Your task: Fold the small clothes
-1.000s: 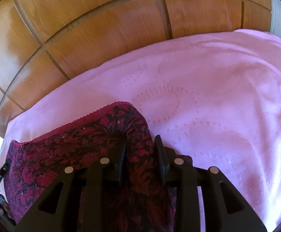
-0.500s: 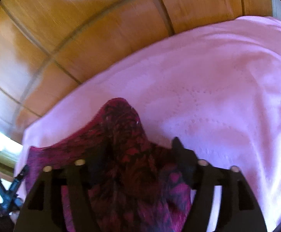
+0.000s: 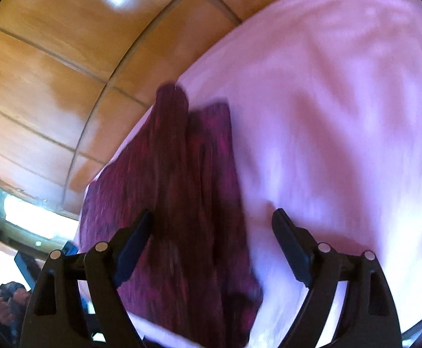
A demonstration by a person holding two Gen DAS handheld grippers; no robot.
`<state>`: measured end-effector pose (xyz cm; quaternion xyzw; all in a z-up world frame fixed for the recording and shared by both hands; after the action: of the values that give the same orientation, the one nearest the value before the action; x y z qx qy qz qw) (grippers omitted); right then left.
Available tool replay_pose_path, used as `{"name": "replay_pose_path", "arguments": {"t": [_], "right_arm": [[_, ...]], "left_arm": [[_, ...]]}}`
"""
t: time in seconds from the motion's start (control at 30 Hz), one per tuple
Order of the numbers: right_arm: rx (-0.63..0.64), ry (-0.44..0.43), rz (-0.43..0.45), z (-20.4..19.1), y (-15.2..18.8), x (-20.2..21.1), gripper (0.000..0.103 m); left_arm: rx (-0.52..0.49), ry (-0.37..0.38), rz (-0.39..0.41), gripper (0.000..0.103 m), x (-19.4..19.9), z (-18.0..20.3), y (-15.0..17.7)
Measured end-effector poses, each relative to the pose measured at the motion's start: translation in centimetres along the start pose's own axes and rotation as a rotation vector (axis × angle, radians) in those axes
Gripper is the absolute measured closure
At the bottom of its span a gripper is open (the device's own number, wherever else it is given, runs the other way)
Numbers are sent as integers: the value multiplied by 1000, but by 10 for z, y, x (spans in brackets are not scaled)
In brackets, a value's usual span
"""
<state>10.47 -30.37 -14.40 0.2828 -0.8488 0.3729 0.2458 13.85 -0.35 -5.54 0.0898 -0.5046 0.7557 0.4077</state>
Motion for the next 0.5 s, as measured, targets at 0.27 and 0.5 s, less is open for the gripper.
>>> {"name": "replay_pose_path", "arguments": {"t": [0.27,0.5], "right_arm": [[50,-12,-21,-9,32,4,30],[147,80,-16,-22,36,7,64]], "left_arm": [[-114,86,-129,68,-40,54,31],[-52,124,-183,68,-58,42,40]]}}
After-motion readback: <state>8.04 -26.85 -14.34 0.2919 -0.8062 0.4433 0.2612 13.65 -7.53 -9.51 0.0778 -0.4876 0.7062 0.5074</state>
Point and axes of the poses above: each gripper's, at about its wrist camera, not at the fingertips, and x roughly against the way its jaws point, z to its right, y to its underside, the point moved 7 cm from there along -x, roughly the way its jaws point, and after that the axes turned 11 degrees about y, right-handed, at the moved point
